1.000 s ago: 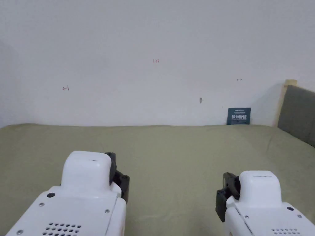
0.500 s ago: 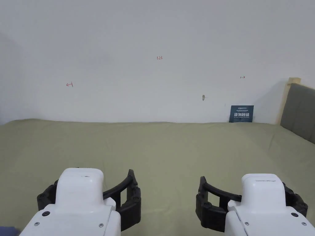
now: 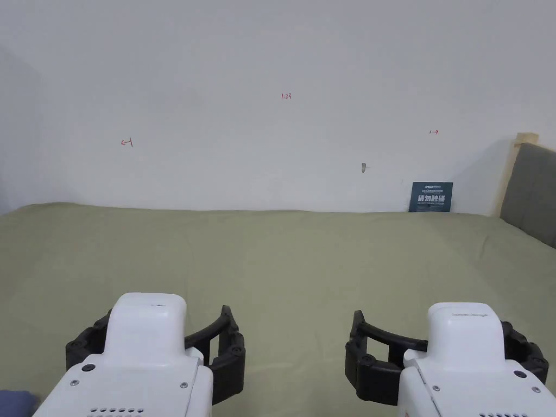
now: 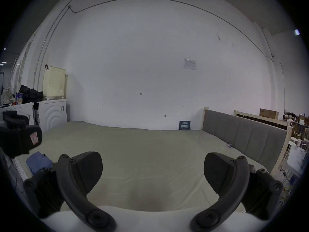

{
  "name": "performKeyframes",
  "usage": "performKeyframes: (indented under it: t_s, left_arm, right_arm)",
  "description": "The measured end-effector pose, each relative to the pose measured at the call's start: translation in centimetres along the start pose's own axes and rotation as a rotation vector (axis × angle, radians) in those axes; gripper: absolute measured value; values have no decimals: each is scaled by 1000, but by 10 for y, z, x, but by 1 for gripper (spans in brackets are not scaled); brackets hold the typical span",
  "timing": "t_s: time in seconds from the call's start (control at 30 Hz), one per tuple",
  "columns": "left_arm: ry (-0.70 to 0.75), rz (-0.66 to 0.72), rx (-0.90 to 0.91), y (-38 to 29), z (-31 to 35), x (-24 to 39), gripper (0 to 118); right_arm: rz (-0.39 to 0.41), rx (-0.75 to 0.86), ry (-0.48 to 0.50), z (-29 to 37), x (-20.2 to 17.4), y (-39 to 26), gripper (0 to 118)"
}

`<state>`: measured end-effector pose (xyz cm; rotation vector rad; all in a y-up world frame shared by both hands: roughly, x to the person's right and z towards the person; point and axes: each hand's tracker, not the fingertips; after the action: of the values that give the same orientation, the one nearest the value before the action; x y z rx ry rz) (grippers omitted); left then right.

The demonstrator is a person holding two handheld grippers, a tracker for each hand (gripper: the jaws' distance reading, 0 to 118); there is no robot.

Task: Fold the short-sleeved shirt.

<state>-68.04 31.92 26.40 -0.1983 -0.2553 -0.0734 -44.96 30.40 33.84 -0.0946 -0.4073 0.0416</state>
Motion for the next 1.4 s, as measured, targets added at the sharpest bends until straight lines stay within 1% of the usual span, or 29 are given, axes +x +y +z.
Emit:
performKeyframes:
  t_s: [0.1,0.2,0.3,0.47,0.63,0.77,0.8,0.87,0.93,1.1,1.27,1.37,1.4]
  left_arm:
    - [-17,24,4,-1,0,-4,93]
    - [-32,34,-36,4,-6,-5,93]
    - [-39,20,-22,6,-8,-5,93]
    - [-35,65,6,9,-6,-5,93]
    - [-40,26,-17,6,-9,-1,93]
    - [-50,48,-35,3,-10,0,93]
    - [-49,51,-40,3,-10,-1,93]
    - [-42,55,-47,2,-12,-1,93]
    - [-35,61,-49,1,-11,-1,93]
    - [-5,42,-53,-2,-8,3,93]
    - [-4,70,-173,-1,-16,3,93]
    - [-19,64,-155,-5,-17,2,93]
    - [-1,36,-160,-5,-17,5,93]
  right_arm:
    - [6,13,-5,1,-1,1,117]
    - [-1,12,3,0,1,2,117]
    - [-3,13,5,1,1,1,117]
    - [4,4,3,-1,1,-1,117]
    - [-2,1,5,0,2,-2,117]
    - [2,-14,12,-1,3,-4,117]
    - [-3,-24,18,-2,3,-5,117]
    - [-41,-79,46,-5,5,-5,117]
    - [-56,-72,49,-6,8,-8,117]
    - [-33,-61,25,-5,7,-9,117]
    - [-28,-47,26,-5,6,-5,117]
    - [-18,-41,26,-4,4,-5,117]
    - [-16,-39,27,-3,3,-5,117]
